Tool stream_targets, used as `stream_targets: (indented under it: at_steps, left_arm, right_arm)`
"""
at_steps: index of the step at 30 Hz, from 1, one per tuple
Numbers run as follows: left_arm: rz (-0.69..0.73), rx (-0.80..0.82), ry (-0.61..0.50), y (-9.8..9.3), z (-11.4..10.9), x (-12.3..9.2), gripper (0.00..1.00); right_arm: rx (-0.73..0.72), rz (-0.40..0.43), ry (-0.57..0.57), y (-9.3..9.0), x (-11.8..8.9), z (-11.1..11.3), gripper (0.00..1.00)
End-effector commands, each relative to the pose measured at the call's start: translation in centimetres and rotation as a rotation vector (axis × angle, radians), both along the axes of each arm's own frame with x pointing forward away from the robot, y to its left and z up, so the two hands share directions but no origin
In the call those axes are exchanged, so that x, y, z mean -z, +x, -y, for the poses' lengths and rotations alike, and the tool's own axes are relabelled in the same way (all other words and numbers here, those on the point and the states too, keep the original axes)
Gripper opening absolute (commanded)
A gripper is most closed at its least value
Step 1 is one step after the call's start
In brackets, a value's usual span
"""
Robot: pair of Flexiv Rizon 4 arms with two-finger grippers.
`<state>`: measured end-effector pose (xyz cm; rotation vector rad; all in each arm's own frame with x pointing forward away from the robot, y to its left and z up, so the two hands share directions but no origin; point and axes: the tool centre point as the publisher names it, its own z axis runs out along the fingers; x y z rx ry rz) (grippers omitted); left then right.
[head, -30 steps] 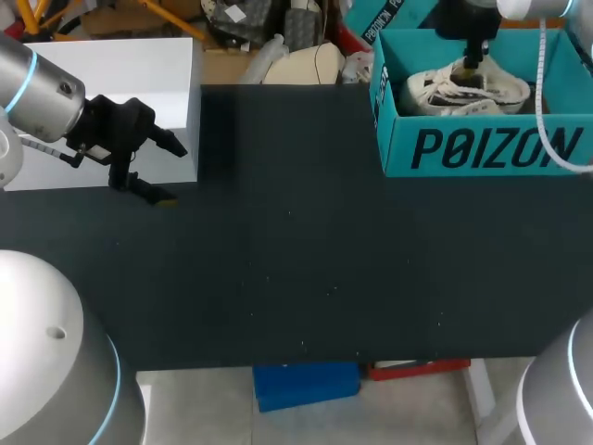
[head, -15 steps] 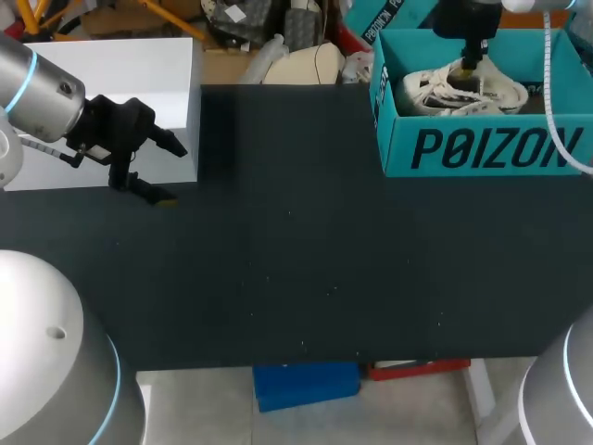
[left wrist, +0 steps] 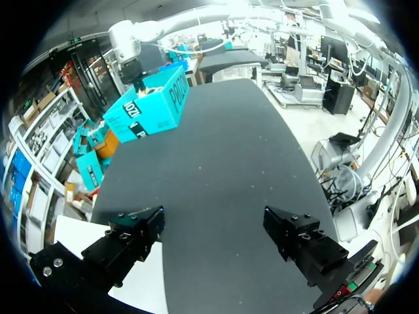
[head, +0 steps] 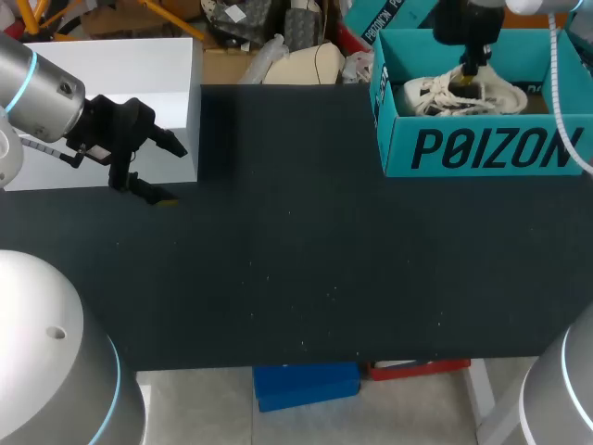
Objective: Take the shoe out of the shoebox, open the shoe tongue, remove and reinsert the insole, then place the shoe into the shoebox
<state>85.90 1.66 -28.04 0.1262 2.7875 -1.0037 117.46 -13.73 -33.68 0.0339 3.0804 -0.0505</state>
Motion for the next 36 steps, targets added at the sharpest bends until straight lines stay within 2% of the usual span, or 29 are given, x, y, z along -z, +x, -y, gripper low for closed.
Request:
stream_targets:
  at_steps: [1,29,36]
  left_arm:
    - [0.004,-0.002,0.0,0.0,0.1,0.2,1.0]
    - [0.004,-0.002,0.0,0.0,0.1,0.2,1.0]
    - [0.004,-0.002,0.0,0.0,0.1,0.2,1.0]
  right_arm:
    - [-0.014,-0.011,0.004,0.2,0.4,-0.2,0.0]
    - [-0.139,-0.037,-0.039,2.7,1.3,0.5,0.0]
    - [-0.152,-0.052,-0.039,2.9,1.6,0.3,0.0]
